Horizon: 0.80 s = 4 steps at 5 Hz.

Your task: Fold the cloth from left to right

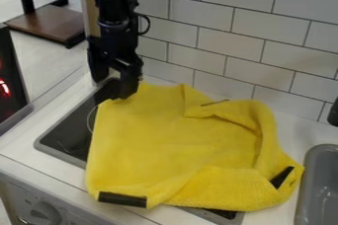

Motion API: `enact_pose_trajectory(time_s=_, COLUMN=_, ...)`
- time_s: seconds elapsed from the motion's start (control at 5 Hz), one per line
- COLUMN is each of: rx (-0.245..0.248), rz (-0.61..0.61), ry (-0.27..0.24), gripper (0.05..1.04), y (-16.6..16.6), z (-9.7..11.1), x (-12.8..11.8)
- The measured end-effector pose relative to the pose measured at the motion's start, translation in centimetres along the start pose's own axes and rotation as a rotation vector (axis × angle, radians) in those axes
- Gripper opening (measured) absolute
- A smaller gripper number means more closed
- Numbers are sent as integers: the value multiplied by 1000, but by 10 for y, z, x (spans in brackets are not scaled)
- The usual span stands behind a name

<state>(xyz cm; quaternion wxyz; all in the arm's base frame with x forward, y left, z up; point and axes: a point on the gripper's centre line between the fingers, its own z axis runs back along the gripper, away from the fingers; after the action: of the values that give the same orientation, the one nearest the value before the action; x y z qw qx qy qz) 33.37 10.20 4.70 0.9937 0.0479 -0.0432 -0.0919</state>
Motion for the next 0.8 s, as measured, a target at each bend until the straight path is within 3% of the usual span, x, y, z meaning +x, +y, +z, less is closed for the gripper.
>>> enact_pose_trajectory(time_s=0.2, rx=-49, rz=-8, ry=24, gripper=1000, y=-1, z=-15, x=-2)
enact_pose_trajectory(time_s=0.4, rx=-97, rz=-47, ry=37, gripper=938, y=-8, z=-21, x=-2)
enact_pose_trajectory(time_s=0.8, rx=-83, rz=-50, ry=28, gripper=373, y=-5, z=-21, x=0)
